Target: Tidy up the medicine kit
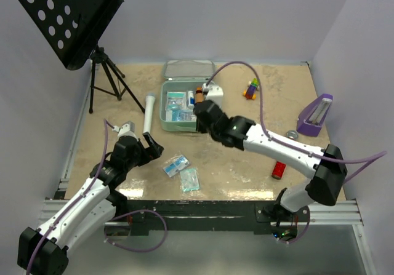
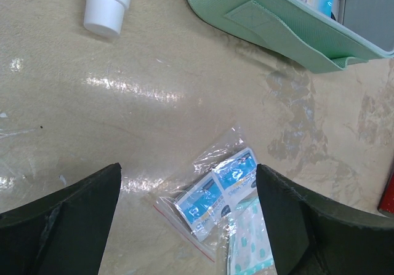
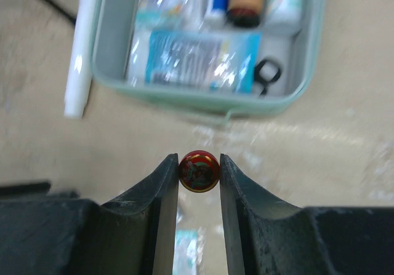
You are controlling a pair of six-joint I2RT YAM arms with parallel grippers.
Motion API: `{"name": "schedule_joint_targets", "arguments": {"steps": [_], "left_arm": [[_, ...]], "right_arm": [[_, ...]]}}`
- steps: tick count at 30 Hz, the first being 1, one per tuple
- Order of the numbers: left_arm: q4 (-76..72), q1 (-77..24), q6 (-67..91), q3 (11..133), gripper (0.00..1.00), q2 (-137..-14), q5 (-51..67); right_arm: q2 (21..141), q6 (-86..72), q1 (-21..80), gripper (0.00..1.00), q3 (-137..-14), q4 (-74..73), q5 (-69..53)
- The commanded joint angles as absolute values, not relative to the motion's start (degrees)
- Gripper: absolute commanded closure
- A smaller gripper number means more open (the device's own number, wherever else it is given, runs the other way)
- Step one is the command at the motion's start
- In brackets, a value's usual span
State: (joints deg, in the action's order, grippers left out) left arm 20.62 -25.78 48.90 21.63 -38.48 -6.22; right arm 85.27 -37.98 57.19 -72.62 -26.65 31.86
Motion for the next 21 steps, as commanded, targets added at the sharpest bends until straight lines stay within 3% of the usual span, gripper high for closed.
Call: {"name": "schedule_joint_targets", "arguments": {"steps": [1,11,21], "left_arm": [[18.9,-25.5,48.9,23.7,0.05,-39.3,-6.6],[18.5,-25.5,48.3,23.9,0.05,-42.3,-8.1],[17.5,-25.5,48.2,22.9,0.05,-44.7,-8.4]], "right_arm": [[90.7,-24.9,47.5,0.8,-80.5,-21.3,28.5],[116.6,-18.4,41.2,0.82,-101.9,-17.8,20.0],[126.6,-18.0,41.0,0.79,-109.8,-17.9,17.7]]}}
